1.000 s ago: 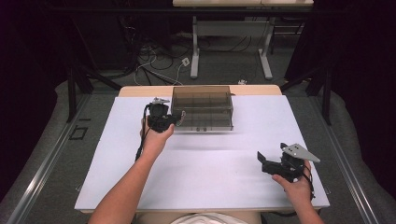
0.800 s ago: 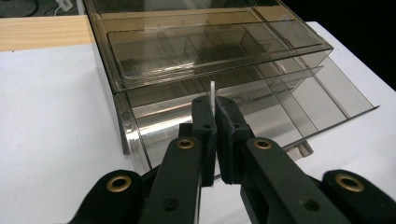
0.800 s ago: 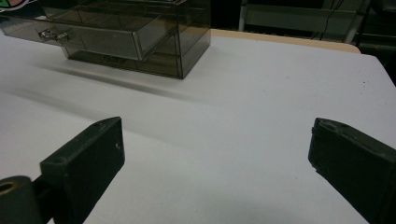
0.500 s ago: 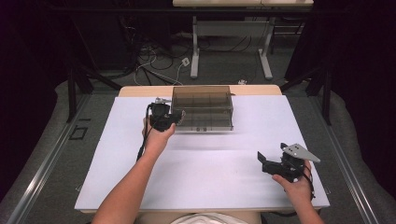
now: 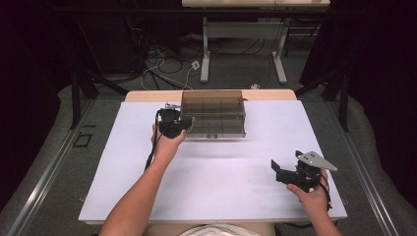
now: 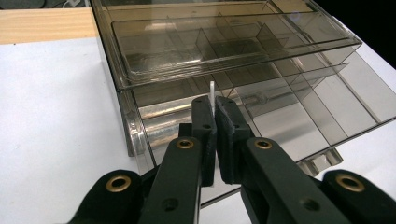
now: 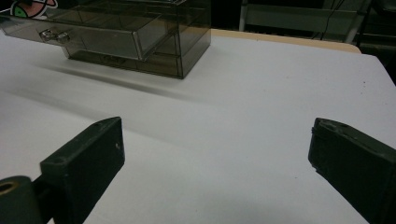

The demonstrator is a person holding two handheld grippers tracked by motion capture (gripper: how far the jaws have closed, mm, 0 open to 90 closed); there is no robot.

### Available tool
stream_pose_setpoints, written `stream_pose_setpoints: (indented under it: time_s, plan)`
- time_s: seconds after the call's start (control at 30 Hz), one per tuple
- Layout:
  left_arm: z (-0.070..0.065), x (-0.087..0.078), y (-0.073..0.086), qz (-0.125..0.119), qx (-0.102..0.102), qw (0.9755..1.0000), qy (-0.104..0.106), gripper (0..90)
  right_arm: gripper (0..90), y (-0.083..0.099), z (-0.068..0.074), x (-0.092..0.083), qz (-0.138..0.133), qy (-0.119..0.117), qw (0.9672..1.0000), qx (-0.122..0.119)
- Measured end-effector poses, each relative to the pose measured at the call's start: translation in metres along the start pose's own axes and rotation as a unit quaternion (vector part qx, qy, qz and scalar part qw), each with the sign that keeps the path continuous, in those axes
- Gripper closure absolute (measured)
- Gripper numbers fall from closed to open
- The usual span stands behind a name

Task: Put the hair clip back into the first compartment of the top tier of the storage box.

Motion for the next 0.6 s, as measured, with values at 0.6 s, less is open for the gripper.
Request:
stream_pose_setpoints:
  time_s: [0.6]
  plan:
    - [0.0036, -0.0078, -0.0031, -0.013, -0.006, 0.9999, -0.005, 67.8, 3.2, 0.0001, -0.0003, -0.0007, 0.003, 0.001, 1.0000, -0.001]
Point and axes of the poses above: each handheld gripper's, and its own axes: x roughly forward along the jaws, y roughly out of its underside, z roughly to its left, the point moved 7 cm from there along x, roughly forward along the jaws, and after that the axes turned 1 degree about x, right-handed, at the moved point
